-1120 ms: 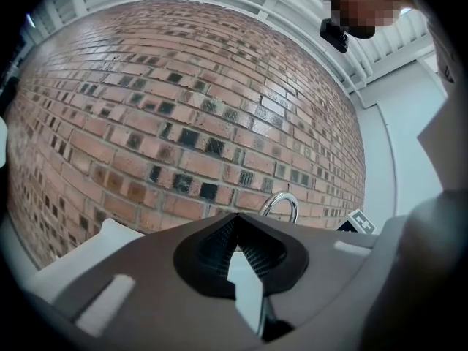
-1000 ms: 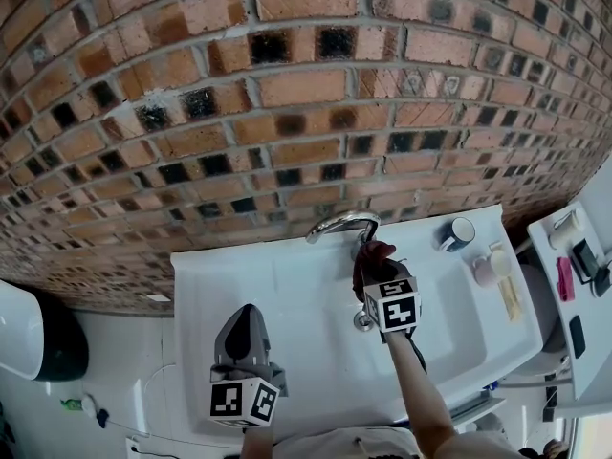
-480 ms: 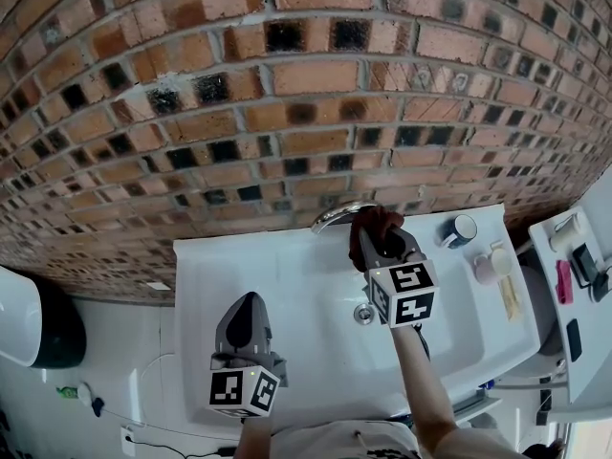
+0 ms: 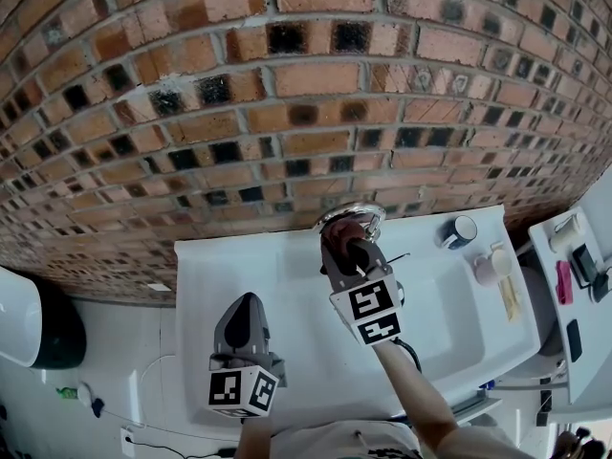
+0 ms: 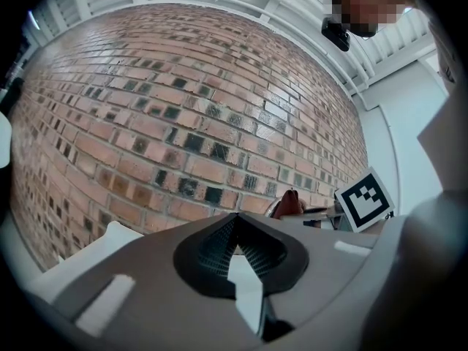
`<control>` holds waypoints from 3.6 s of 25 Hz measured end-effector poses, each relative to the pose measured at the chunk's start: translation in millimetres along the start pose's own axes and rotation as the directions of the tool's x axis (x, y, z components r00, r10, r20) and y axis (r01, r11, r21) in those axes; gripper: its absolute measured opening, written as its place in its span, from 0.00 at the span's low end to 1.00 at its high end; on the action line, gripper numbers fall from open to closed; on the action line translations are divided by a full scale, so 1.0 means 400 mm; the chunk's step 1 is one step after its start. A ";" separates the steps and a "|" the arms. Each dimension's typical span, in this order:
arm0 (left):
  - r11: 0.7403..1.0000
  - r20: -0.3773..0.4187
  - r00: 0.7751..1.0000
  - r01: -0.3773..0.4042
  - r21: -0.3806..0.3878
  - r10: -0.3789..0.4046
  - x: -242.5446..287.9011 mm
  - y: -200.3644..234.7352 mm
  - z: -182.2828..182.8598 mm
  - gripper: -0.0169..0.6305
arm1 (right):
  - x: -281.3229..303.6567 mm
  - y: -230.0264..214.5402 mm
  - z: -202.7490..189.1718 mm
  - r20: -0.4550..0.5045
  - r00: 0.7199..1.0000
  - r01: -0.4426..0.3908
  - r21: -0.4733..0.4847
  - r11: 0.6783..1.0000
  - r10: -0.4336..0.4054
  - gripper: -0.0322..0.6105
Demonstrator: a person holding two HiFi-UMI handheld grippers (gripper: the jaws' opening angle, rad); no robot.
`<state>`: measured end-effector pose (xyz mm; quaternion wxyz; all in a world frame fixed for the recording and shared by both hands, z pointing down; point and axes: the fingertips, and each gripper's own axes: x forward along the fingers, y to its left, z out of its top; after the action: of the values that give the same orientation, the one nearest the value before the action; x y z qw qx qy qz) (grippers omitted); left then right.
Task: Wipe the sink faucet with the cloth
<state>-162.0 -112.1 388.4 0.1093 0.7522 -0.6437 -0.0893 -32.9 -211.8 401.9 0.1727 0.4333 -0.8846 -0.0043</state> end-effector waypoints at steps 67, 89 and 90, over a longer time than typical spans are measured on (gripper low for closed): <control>0.999 -0.060 0.998 -0.028 -0.015 0.027 0.029 0.039 -0.052 0.03 | 0.070 -0.085 -0.402 -0.380 0.914 0.106 -0.119 0.987 -0.144 0.13; 0.998 0.057 0.997 0.046 0.043 -0.049 -0.064 -0.059 0.062 0.03 | -0.271 0.008 -0.048 0.158 0.986 -0.007 0.371 0.929 -0.056 0.13; 0.997 0.073 0.995 0.060 0.051 -0.063 -0.072 -0.077 0.079 0.03 | -0.305 0.011 -0.027 0.185 0.980 -0.004 0.370 0.929 -0.069 0.13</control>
<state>-145.9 -80.5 349.5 0.0642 0.7702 -0.6258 -0.1051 36.0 -113.9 376.1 0.0010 0.4699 -0.8750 0.1164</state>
